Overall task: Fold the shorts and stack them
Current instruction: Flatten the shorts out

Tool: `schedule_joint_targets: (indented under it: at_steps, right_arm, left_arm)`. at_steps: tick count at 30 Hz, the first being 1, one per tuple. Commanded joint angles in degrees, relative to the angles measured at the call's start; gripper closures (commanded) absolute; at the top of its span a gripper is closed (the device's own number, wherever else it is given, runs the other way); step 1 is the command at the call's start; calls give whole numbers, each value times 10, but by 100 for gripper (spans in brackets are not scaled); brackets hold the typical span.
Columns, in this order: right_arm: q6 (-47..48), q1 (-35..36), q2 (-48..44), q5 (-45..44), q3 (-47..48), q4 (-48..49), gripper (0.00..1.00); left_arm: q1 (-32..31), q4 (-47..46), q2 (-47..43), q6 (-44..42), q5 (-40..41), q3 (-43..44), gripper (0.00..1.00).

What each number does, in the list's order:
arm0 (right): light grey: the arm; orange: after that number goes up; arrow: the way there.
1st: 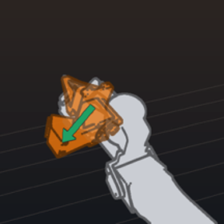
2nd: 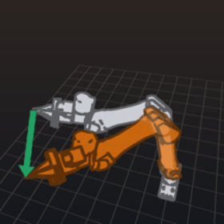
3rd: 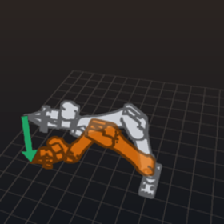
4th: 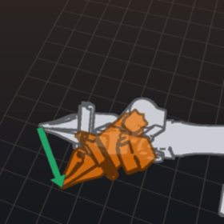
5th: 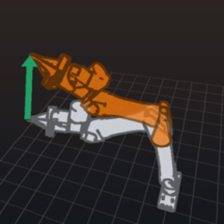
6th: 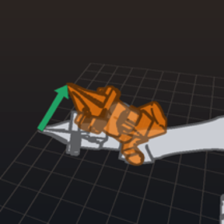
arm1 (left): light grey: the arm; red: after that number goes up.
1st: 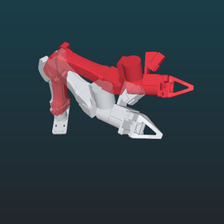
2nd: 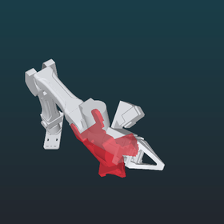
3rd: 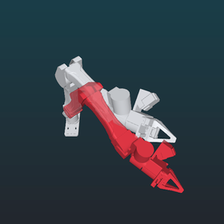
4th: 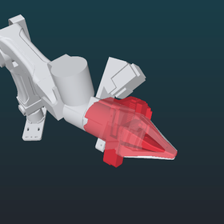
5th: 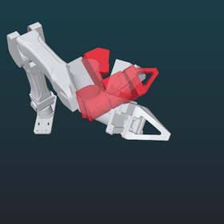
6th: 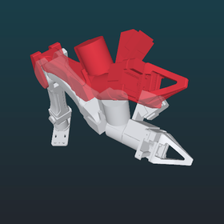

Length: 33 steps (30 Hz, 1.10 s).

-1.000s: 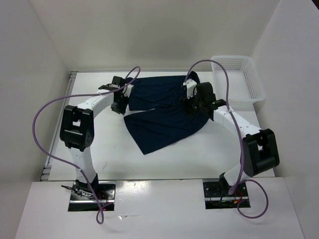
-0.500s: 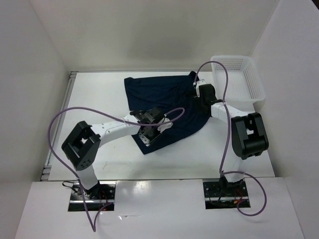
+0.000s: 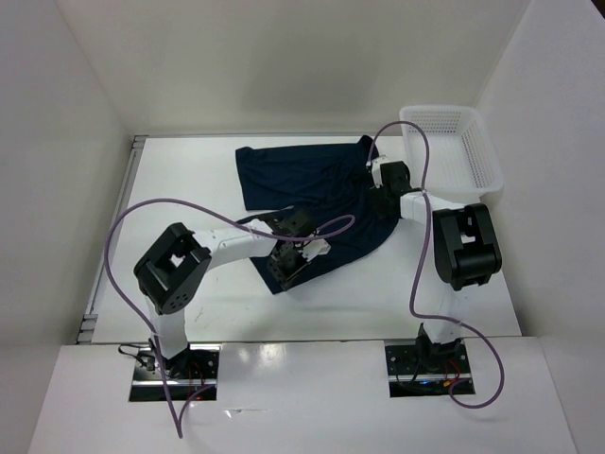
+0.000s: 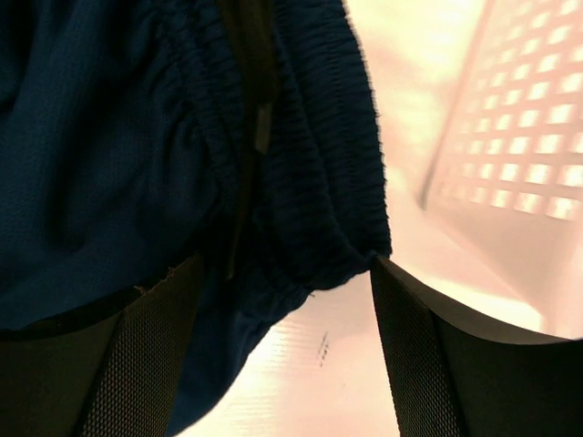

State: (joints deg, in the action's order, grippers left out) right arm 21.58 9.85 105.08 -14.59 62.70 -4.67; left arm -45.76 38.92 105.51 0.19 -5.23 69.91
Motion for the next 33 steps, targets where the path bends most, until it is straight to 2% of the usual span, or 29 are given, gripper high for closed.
schedule_joint_targets:
  at_steps: [1,2,7,8,11,13,14,15,17,21,26,29,33]
  right_arm:
    - [13,-3,20,16,23,26,21]
    - [13,-3,20,16,23,26,26]
    - [13,-3,11,31,5,6,45]
    - [18,-3,11,31,-1,6,51]
    - [40,-3,-21,60,-13,-31,60]
    - [79,-3,-50,113,-18,-94,66]
    - [79,-3,-61,123,-25,-112,72]
    - [98,-3,-71,144,-25,-132,88]
    - [124,-3,-106,169,-40,-195,100]
    - [211,4,-166,207,-52,-322,100]
    - [328,45,-224,229,-78,-517,100]
    - [335,90,-245,196,-99,-553,100]
    - [374,113,-263,181,-84,-620,100]
  left_arm:
    - [9,6,18,-2,-41,1,61]
    - [16,6,18,-2,-41,1,63]
    - [37,-12,28,-2,-79,-18,92]
    - [46,-12,29,-2,-79,-24,94]
    - [70,-23,12,-2,-45,-57,100]
    - [82,-17,-16,-2,-14,-101,100]
    - [91,-11,-28,-2,-3,-117,100]
    - [109,6,-42,-2,14,-146,100]
    - [127,27,-89,-2,29,-172,100]
    - [144,91,-175,-2,79,-195,100]
    - [139,161,-235,-2,79,-195,100]
    - [124,185,-249,-2,105,-209,100]
    - [124,232,-269,-2,131,-197,100]
